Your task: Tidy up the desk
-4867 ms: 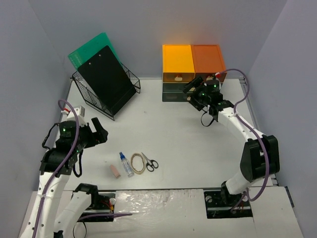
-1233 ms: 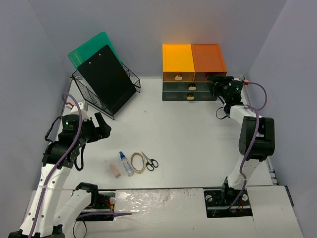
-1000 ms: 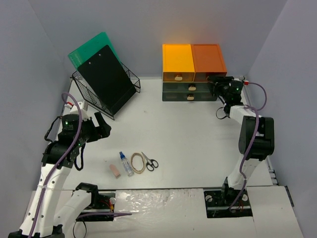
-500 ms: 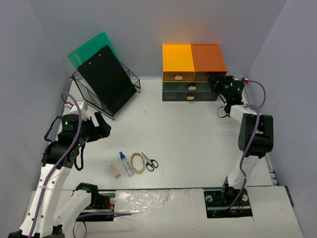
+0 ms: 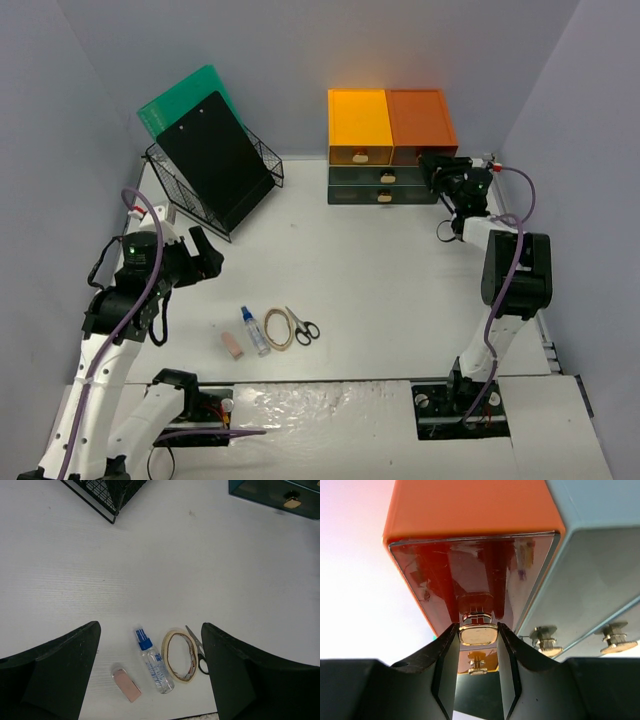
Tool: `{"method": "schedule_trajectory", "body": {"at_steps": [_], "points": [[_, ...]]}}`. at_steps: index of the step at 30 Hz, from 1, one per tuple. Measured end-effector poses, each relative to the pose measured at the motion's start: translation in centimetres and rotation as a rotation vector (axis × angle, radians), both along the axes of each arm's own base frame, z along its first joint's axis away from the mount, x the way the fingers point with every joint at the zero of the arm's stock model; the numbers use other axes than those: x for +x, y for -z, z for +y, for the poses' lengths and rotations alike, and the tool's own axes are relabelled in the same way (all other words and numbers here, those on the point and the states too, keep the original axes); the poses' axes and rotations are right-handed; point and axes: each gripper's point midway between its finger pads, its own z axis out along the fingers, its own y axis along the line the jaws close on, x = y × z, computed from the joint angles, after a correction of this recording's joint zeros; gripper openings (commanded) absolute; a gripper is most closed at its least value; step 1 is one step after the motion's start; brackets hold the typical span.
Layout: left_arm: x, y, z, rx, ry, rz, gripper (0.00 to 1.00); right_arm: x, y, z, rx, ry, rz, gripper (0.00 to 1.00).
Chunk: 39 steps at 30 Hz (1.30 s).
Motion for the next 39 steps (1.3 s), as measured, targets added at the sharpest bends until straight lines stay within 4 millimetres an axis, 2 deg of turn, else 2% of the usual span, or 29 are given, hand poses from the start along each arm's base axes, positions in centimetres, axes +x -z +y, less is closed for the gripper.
{"method": "schedule_trajectory", "body": {"at_steps": [13, 23, 33, 36, 39], "points": [[-0.4, -0.7, 0.1, -0.006, 0.0, -0.031, 0.79, -4.3, -0.1, 0.2, -0.023, 0.009, 0.04, 0.0], [-0.6, -0.9, 0.0, -0.009, 0.003, -0.04, 0.79, -7.6, -1.2, 0.5, -0.056, 0.003, 0.084, 0.0], [-0.6, -1.0, 0.0, -0.01, 0.003, -0.044, 0.79, -9.6, -0.7, 0.6, -0.088, -0.007, 0.146, 0.0], [-0.7, -1.1, 0.0, -0.011, 0.003, -0.048, 0.79, -10.0, 0.1, 0.6, -0.094, -0.013, 0.183, 0.03], [-0.8, -1.3, 0.1, -0.011, 0.003, -0.052, 0.79, -10.1, 0.4, 0.5, -0.099, -0.018, 0.204, 0.13]]}}
